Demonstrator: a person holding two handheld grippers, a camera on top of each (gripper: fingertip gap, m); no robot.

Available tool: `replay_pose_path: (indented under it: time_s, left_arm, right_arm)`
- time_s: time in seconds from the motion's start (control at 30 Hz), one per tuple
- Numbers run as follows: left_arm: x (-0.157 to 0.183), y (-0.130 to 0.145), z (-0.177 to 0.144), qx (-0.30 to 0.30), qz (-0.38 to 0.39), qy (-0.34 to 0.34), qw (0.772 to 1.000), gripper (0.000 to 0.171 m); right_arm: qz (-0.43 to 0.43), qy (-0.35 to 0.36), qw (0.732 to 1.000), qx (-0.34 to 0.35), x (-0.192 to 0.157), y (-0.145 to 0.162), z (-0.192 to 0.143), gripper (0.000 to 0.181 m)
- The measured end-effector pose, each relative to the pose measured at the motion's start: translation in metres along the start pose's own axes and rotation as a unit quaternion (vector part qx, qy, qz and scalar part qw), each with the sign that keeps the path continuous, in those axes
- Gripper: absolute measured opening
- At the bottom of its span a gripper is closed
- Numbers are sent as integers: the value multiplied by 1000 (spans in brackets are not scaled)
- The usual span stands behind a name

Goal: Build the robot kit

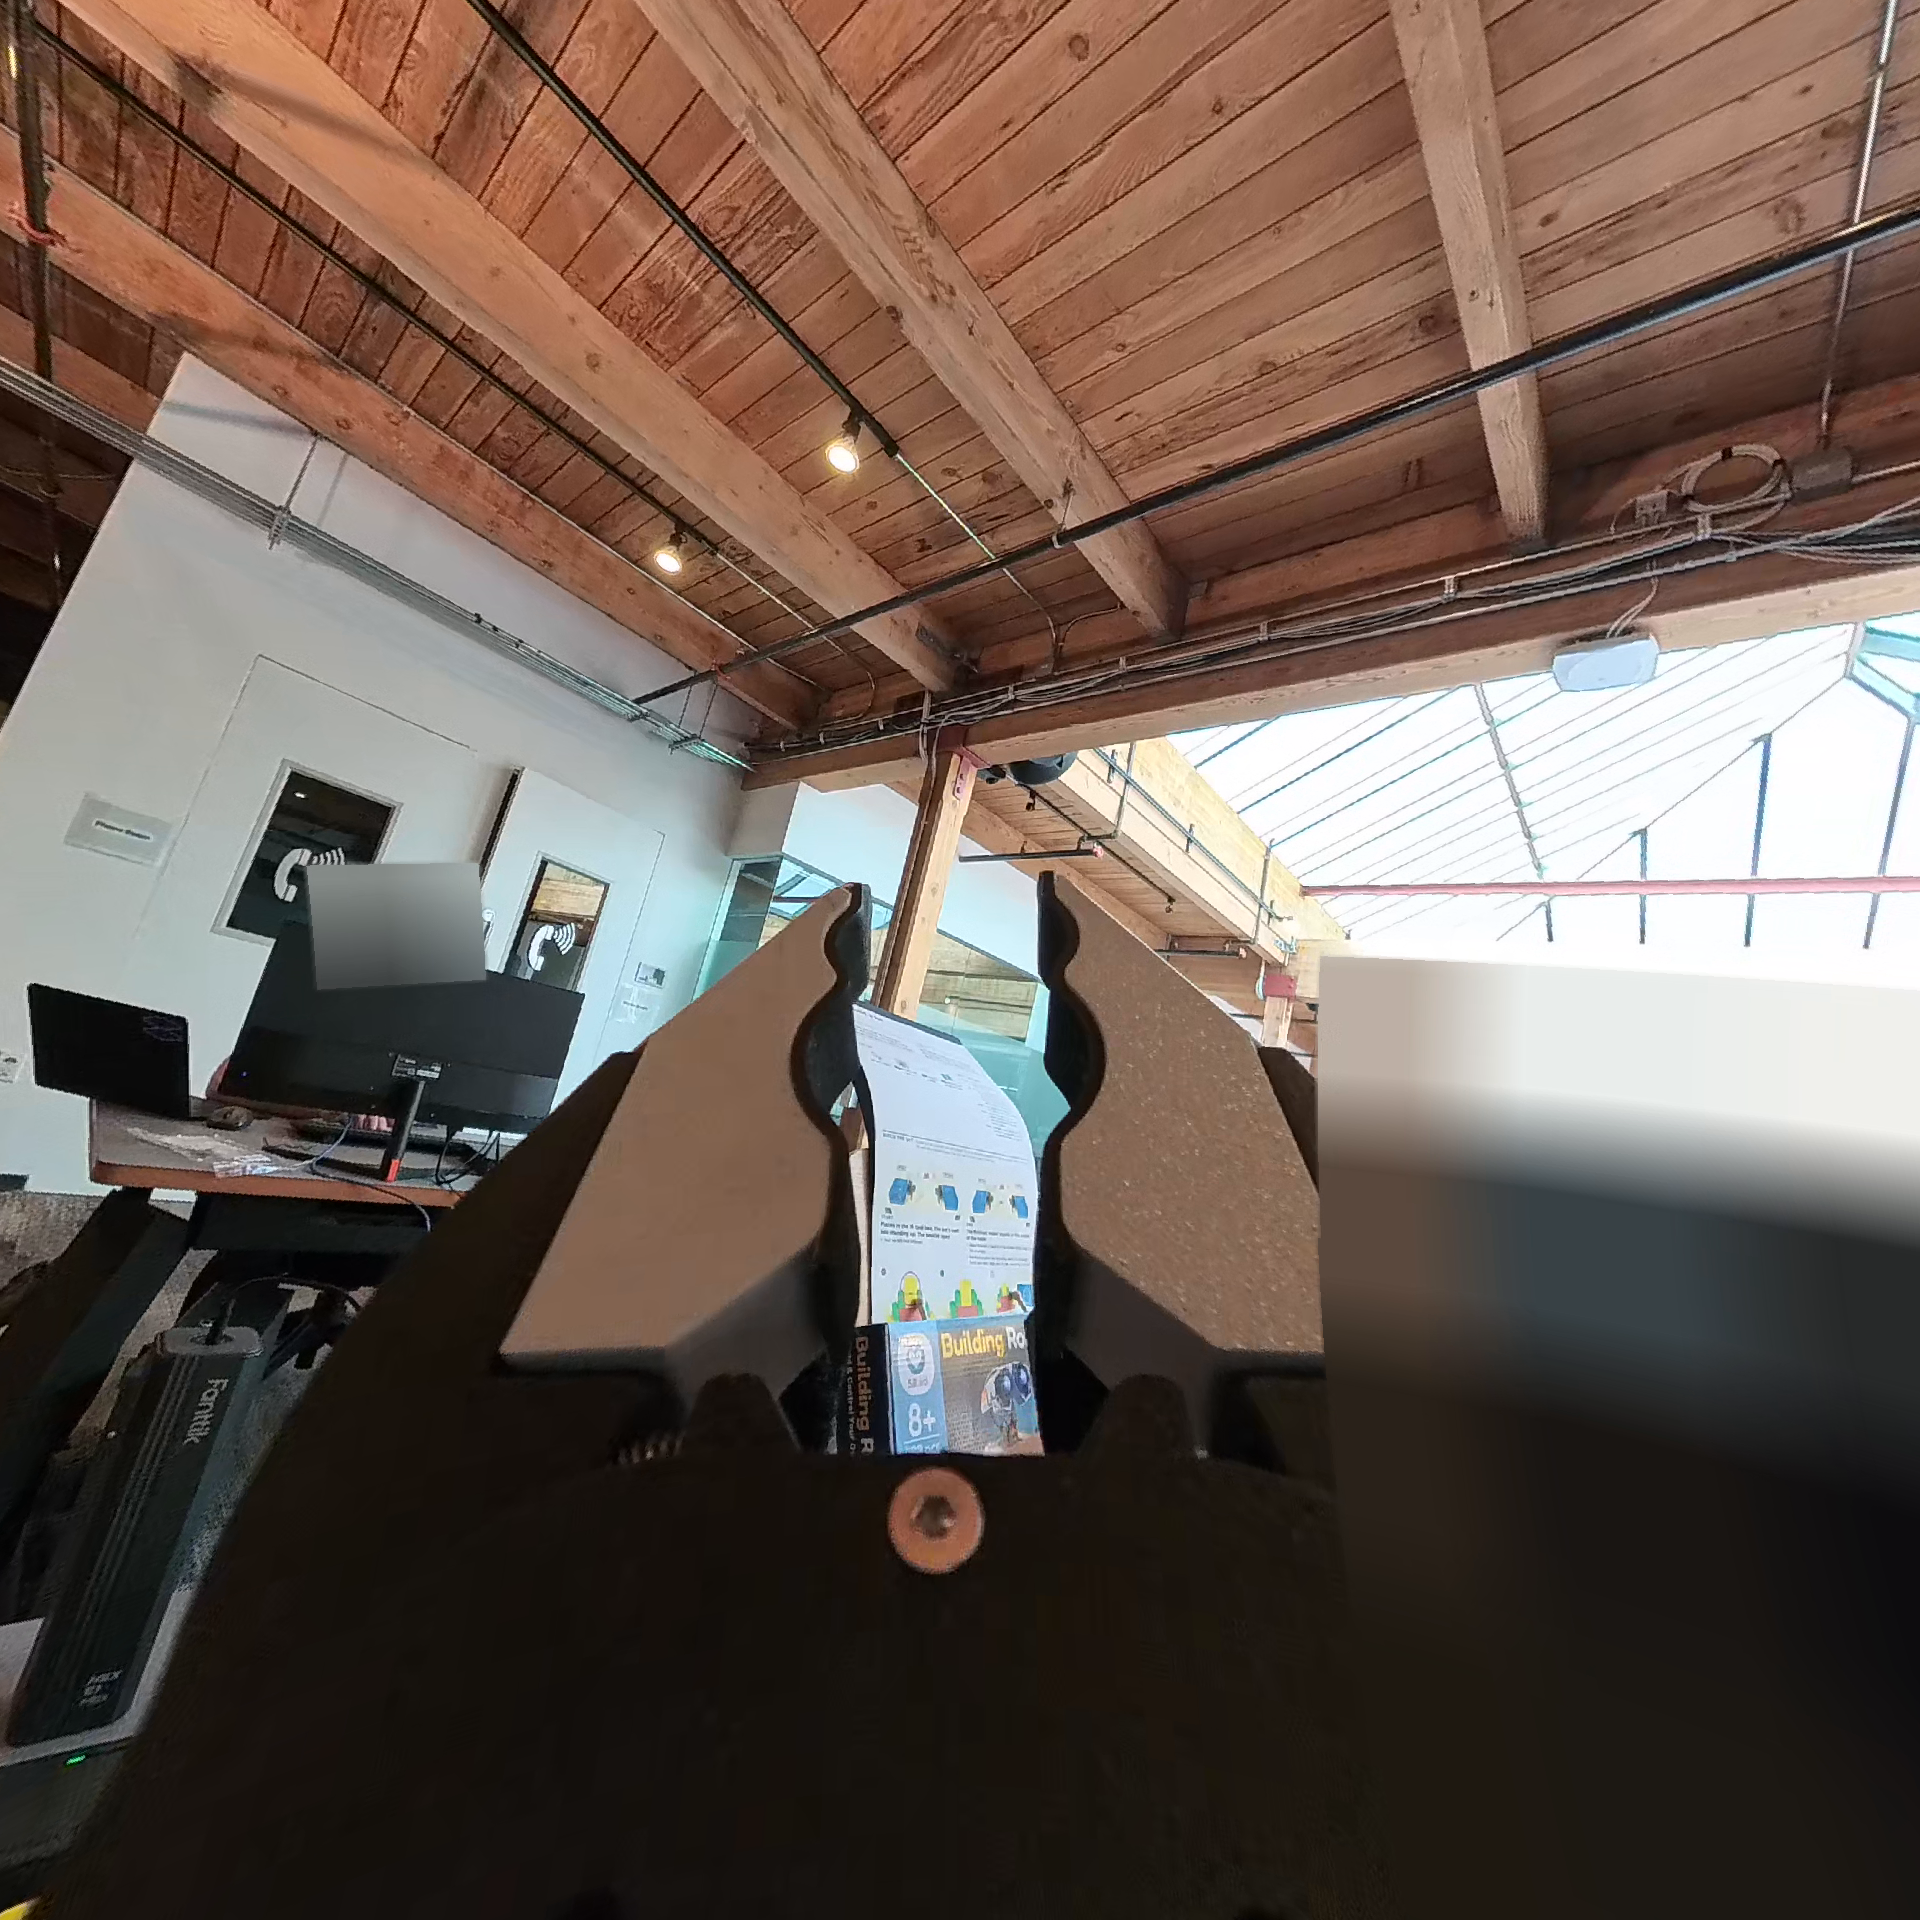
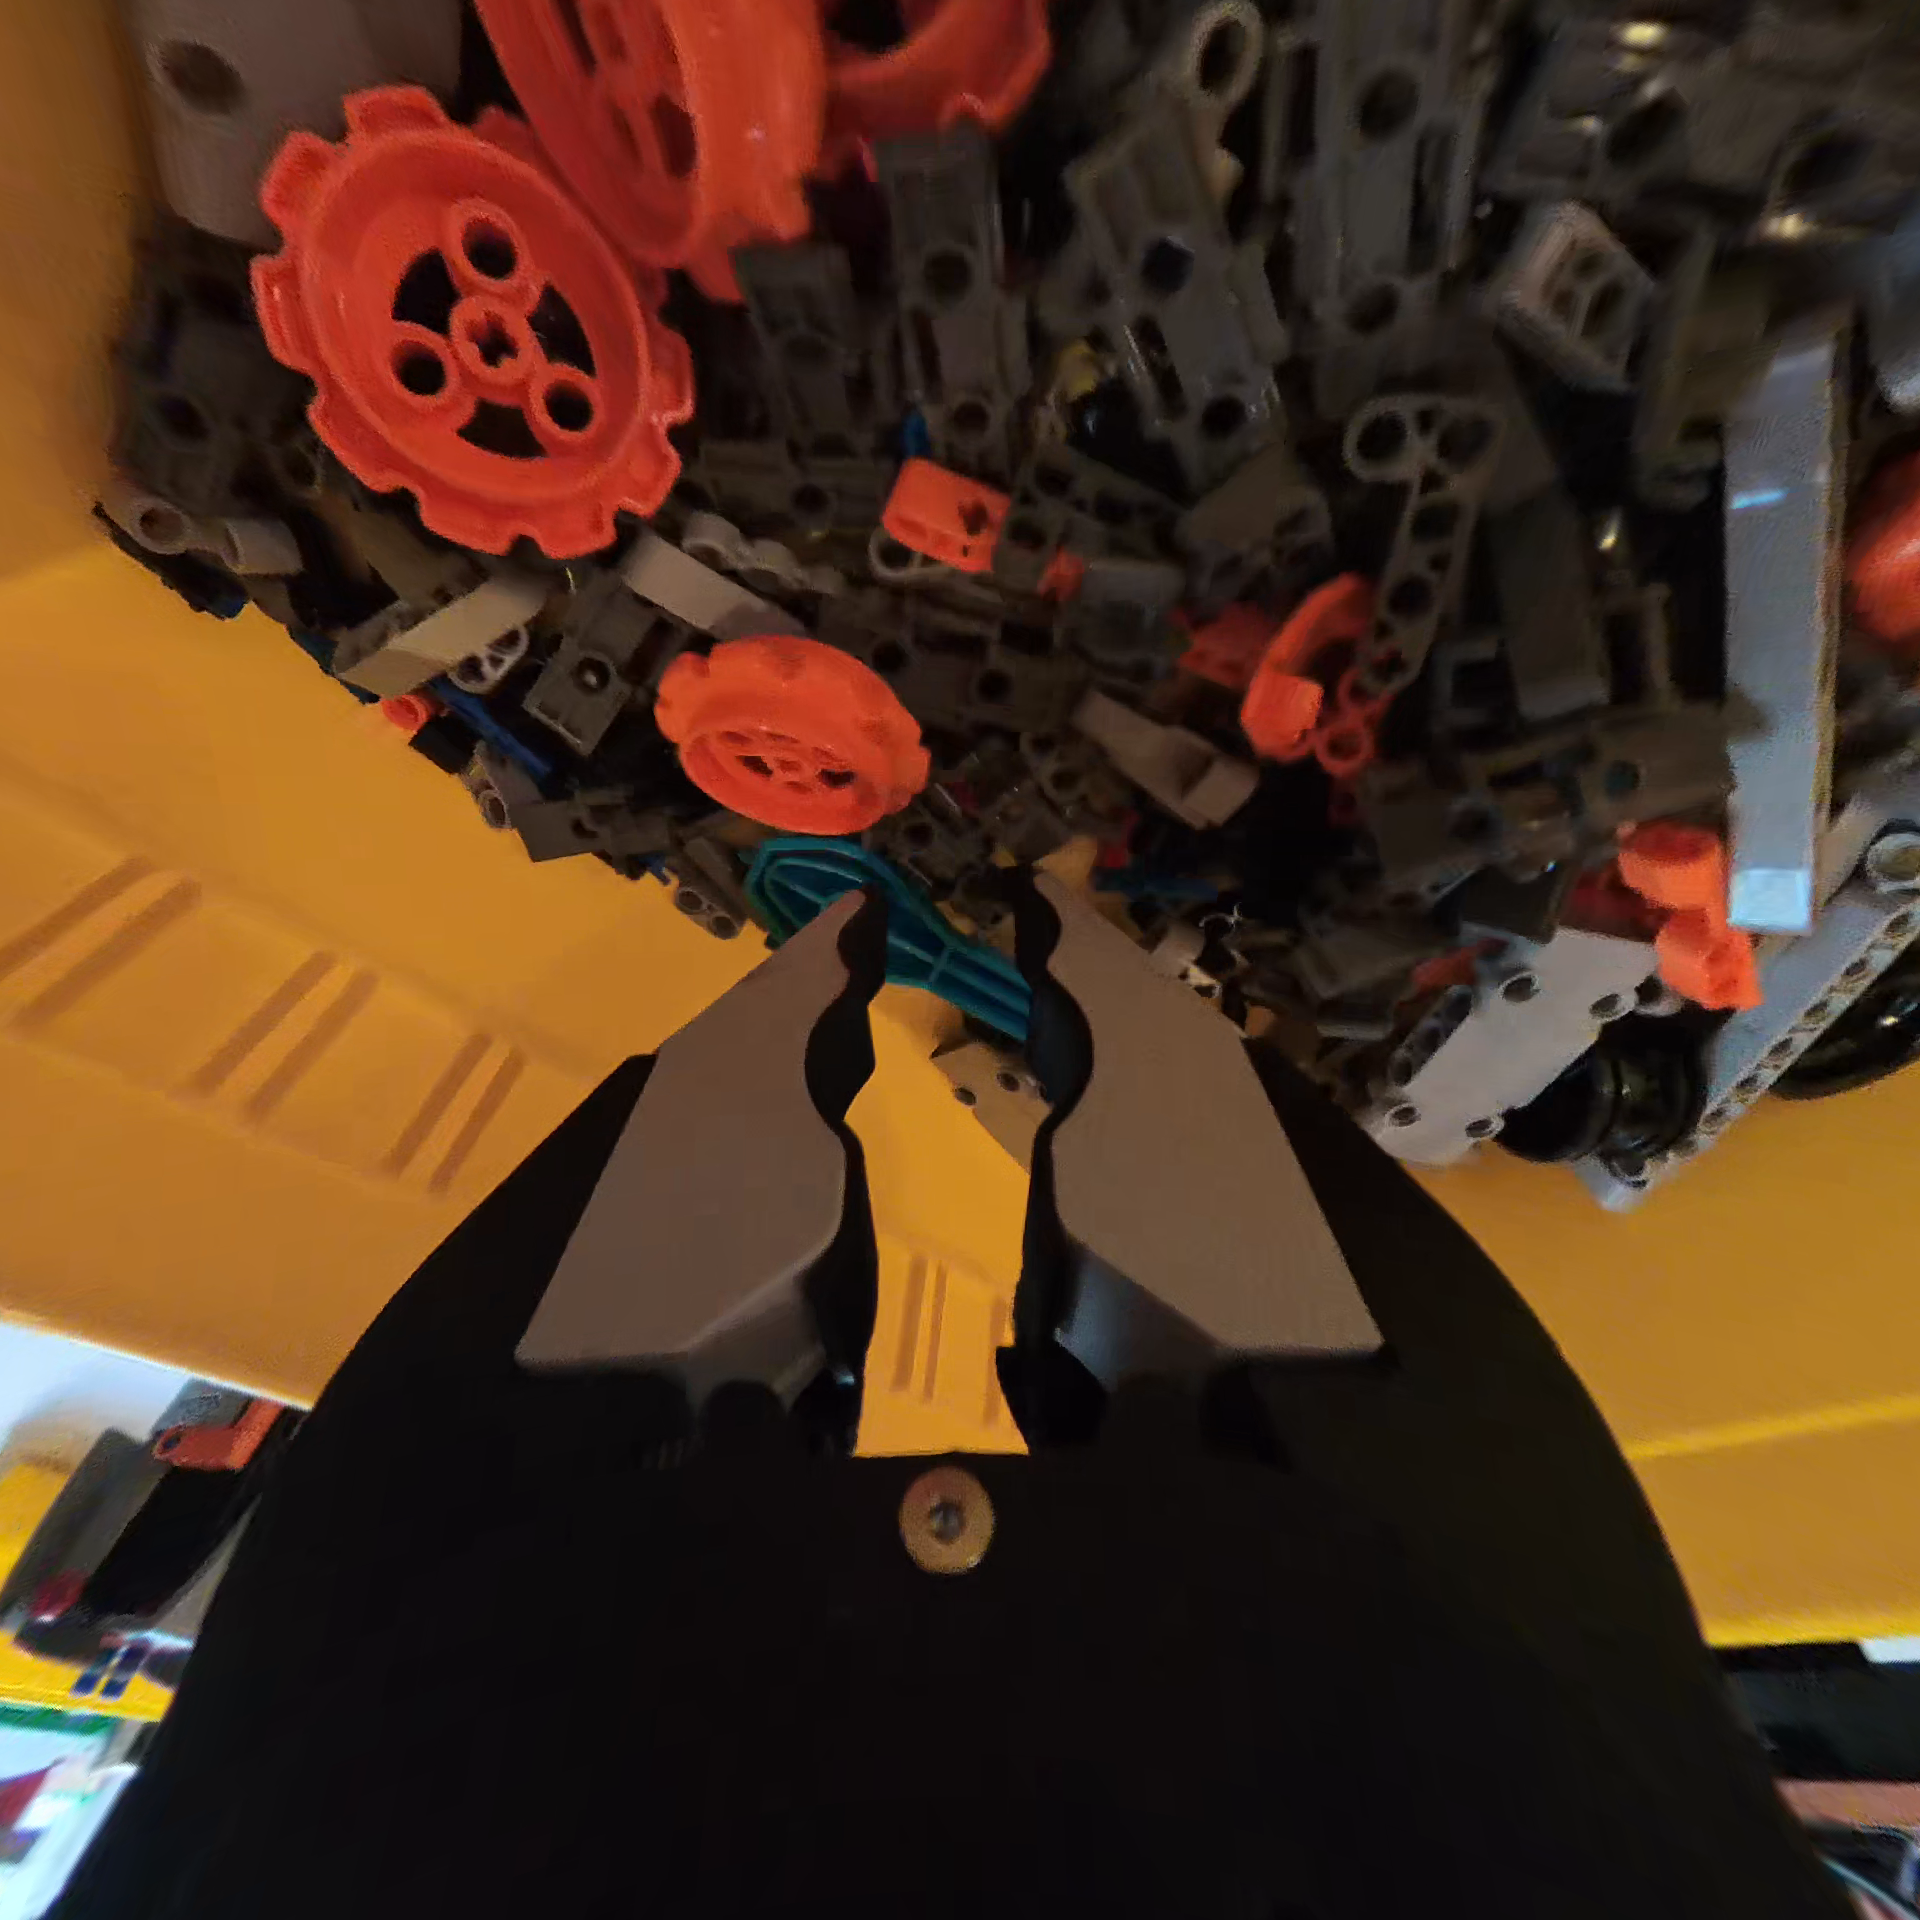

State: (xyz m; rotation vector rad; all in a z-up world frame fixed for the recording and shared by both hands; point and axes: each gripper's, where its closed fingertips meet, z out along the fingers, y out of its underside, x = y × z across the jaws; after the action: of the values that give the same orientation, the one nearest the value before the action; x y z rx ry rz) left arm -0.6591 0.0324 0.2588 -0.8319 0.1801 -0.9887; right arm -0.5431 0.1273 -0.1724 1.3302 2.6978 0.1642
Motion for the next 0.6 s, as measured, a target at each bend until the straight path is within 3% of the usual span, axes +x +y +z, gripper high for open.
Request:
replay_pose_path:
  time_s: [0.23, 0.4, 0.5, 0.6]
  left_arm:
    - [0, 1, 1, -2, -1, 1, 1000, 30]
    - [0, 1, 1, -2, 0, 0, 1000, 30]
    - [-2, 4, 2, -6, -1, -2, 1000, 30]
    - [-3, 8, 5, -12, -1, -5, 1000, 30]
  right_arm:
    - [6, -64, 994, 93, -26, -52, -4, 24]
    - [-3, -61, 992, 112, -26, -68, -8, 23]
    - [0, -64, 992, 107, -29, -66, -16, 28]
    - [12, -21, 995, 97, -25, -44, -37, 30]
